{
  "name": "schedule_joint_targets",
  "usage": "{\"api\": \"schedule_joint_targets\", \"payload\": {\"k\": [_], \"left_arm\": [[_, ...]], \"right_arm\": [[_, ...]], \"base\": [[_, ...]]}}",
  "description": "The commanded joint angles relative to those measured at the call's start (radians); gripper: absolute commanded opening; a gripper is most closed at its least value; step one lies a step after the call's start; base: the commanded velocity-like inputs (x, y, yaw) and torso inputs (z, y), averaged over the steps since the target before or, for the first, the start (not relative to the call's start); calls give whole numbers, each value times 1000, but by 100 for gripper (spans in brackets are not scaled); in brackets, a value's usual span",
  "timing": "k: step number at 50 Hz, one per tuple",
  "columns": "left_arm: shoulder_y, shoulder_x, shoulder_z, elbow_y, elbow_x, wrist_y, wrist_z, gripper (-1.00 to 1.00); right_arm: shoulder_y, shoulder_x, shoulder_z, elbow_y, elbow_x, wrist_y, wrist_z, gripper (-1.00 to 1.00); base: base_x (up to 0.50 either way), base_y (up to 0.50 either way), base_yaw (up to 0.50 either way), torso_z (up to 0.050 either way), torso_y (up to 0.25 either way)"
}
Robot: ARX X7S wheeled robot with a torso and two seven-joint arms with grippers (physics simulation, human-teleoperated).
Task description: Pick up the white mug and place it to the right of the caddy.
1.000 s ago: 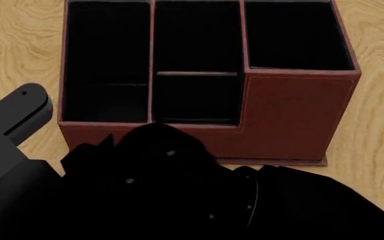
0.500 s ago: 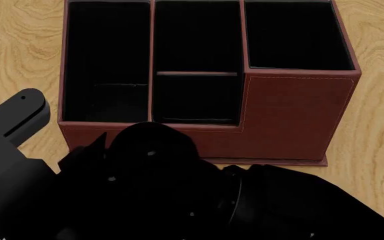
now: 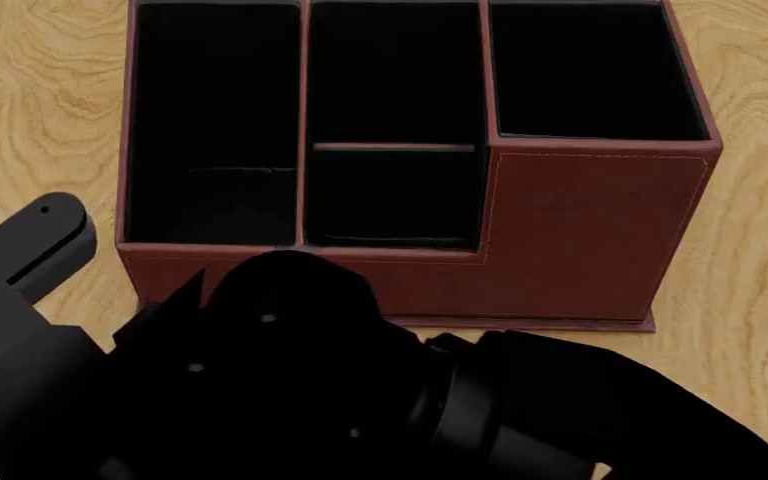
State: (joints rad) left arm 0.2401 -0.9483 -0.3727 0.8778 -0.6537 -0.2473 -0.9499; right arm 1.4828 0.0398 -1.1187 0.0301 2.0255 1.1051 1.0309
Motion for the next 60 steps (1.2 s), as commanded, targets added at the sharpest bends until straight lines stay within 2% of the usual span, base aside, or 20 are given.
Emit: {"api": "schedule_joint_targets", "payload": {"k": [1, 18, 21, 25, 28, 30, 40, 42, 45, 55, 57, 59, 60], "left_arm": [[5, 2, -11, 1, -4, -1, 3, 100], [-25, -5, 18, -6, -6, -15, 0, 100], [-8, 26, 48, -30, 47, 27, 19, 100], [-34, -4, 31, -15, -2, -11, 4, 100], [-15, 24, 54, -34, 45, 24, 21, 100], [-29, -1, 28, -18, 1, -6, 8, 100], [-20, 8, 23, -22, 6, -2, 12, 100], [0, 39, 51, -44, 59, 38, 30, 100], [-18, 13, 27, -28, 12, 4, 17, 100], [-19, 16, 28, -34, 16, 7, 22, 100], [-5, 36, 46, -48, 50, 32, 33, 100], [-18, 16, 28, -34, 17, 6, 21, 100], [-6, 35, 43, -47, 47, 30, 32, 100]], "right_arm": [[6, -6, -28, 17, -20, -13, -29, 100], [1, -5, -69, 45, -55, -33, -87, 100], [-3, -7, -78, 49, -62, -37, -95, 100], [-4, -10, -90, 62, -71, -42, -111, 100], [-3, -12, -97, 66, -77, -45, -121, 100], [-4, -14, -106, 76, -87, -46, -133, 100], [-3, -21, -135, 106, -105, -60, -171, 100], [-3, -22, -140, 110, -106, -65, -175, 100], [-3, -24, -150, 116, -107, -70, -185, 100], [2, -29, -181, 138, -109, -91, -213, 100], [6, -30, -187, 140, -107, -95, -218, 100], [8, -30, -194, 143, -106, -101, -222, 100], [8, -30, -198, 146, -107, -103, -227, 100]], "base": [[0, 0, 0, 0, 0], [0, 0, 0, 0, 0], [0, 0, 0, 0, 0], [0, 0, 0, 0, 0], [0, 0, 0, 0, 0], [0, 0, 0, 0, 0], [0, 0, 0, 0, 0], [0, 0, 0, 0, 0], [0, 0, 0, 0, 0], [0, 0, 0, 0, 0], [0, 0, 0, 0, 0], [0, 0, 0, 0, 0], [0, 0, 0, 0, 0]]}}
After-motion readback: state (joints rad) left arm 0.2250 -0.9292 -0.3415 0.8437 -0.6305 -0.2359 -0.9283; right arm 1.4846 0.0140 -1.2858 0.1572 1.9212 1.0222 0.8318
